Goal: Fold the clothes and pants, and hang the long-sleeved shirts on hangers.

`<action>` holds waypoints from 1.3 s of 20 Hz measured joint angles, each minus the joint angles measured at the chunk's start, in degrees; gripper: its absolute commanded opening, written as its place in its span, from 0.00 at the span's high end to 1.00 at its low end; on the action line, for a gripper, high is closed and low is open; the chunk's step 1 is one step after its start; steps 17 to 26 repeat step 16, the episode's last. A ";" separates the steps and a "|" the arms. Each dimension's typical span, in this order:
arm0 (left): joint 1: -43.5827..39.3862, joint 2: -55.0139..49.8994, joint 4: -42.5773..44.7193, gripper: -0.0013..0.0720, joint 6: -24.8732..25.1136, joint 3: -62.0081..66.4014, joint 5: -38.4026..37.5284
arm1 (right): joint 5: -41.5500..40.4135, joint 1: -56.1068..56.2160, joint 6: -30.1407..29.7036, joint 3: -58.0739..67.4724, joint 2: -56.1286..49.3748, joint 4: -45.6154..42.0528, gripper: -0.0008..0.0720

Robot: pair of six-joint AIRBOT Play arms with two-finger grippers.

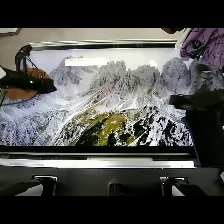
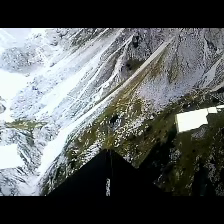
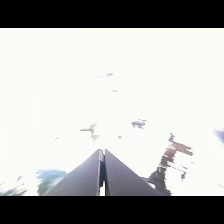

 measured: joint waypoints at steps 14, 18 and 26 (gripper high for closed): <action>-1.49 6.91 3.80 0.95 0.42 -8.44 -0.39 | 5.14 15.21 -1.99 0.04 0.46 1.03 0.94; -1.49 6.95 3.82 0.95 0.42 -8.46 -0.44 | 5.18 15.30 -1.99 0.04 0.46 1.14 0.94; -1.49 6.95 3.82 0.95 0.42 -8.46 -0.44 | 5.18 15.30 -1.99 0.04 0.46 1.14 0.94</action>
